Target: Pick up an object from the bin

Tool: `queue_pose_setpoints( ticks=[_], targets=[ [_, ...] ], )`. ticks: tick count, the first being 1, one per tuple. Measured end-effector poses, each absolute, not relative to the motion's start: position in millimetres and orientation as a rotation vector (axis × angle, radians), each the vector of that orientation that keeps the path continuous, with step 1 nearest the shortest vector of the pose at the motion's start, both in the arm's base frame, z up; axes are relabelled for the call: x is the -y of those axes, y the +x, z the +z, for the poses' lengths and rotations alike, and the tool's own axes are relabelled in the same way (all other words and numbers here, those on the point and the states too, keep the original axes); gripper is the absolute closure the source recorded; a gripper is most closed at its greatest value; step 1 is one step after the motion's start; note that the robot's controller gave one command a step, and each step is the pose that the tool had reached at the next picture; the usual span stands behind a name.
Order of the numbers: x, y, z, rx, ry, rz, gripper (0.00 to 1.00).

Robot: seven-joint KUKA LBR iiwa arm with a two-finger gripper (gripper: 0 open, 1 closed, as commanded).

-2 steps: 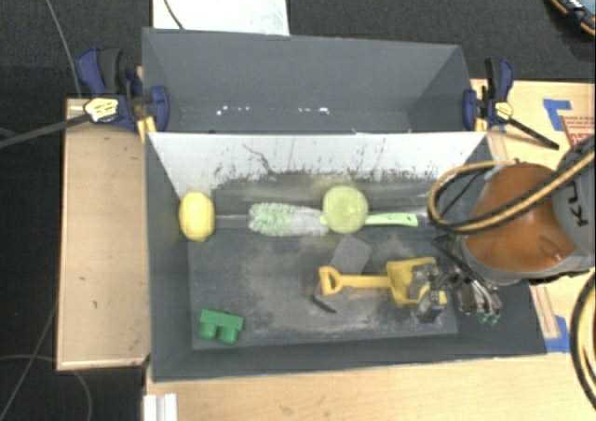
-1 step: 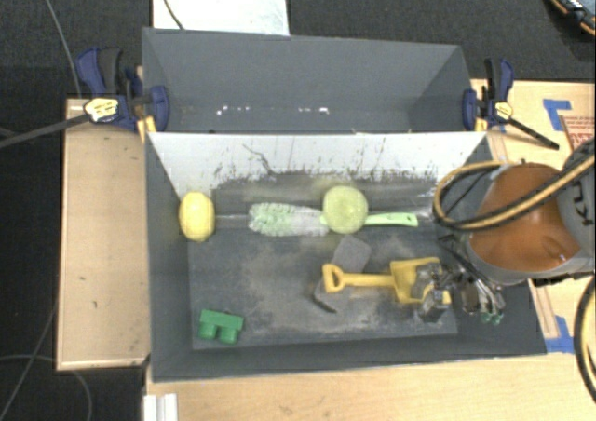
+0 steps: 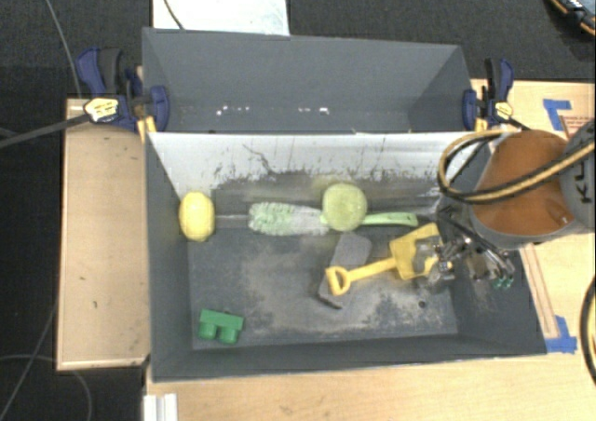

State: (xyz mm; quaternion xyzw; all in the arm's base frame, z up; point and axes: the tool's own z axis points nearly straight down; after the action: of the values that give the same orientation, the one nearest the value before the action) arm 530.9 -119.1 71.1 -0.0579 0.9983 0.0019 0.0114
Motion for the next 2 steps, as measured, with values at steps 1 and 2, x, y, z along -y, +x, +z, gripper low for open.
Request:
queue_pose_setpoints(
  ticks=[1, 2],
  targets=[
    [119.1, 530.9, 71.1, -3.114, -0.179, 0.006, 1.00],
    [119.8, 527.5, 71.0, -3.112, -0.181, 0.010, 1.00]
  ],
)
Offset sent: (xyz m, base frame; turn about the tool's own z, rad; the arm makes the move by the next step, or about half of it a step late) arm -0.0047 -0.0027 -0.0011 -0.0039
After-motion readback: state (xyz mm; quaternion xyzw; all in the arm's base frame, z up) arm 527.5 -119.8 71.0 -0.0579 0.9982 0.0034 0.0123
